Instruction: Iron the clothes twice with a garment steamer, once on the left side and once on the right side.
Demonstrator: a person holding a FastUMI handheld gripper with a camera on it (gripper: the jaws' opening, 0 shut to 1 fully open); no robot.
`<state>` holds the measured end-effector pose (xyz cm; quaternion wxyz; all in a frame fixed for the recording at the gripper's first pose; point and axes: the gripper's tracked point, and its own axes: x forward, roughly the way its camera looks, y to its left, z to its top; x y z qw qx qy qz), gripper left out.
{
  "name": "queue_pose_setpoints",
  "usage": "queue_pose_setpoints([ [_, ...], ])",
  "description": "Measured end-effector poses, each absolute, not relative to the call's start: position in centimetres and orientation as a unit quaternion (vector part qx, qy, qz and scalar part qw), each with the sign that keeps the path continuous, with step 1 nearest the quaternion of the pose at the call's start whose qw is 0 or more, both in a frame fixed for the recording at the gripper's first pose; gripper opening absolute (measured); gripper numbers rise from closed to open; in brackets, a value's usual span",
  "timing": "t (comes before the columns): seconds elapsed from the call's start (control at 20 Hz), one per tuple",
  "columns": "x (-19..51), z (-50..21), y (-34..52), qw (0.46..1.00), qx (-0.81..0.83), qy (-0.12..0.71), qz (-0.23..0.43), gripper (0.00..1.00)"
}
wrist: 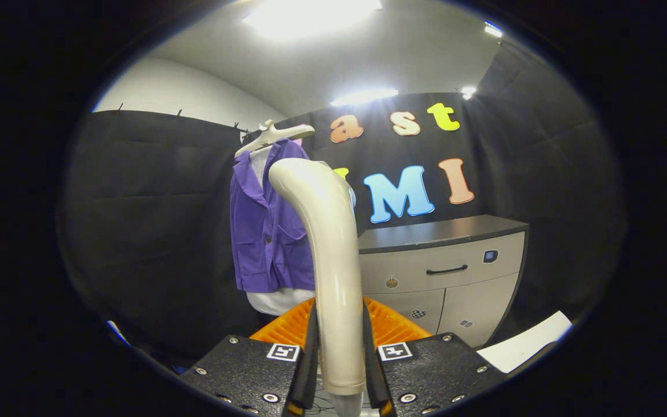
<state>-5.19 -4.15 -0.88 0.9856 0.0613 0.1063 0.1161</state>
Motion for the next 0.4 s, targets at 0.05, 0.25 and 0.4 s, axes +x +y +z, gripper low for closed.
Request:
queue_pose_setpoints([
  [0.05,-5.11,-0.99,-4.27,0.985,0.062,0.109,0.114,0.35],
  [0.25,-4.72,-1.27,-4.23,0.985,0.062,0.116,0.113,0.35],
  [0.4,-4.71,-1.55,-3.92,0.984,0.060,0.123,0.117,0.35],
])
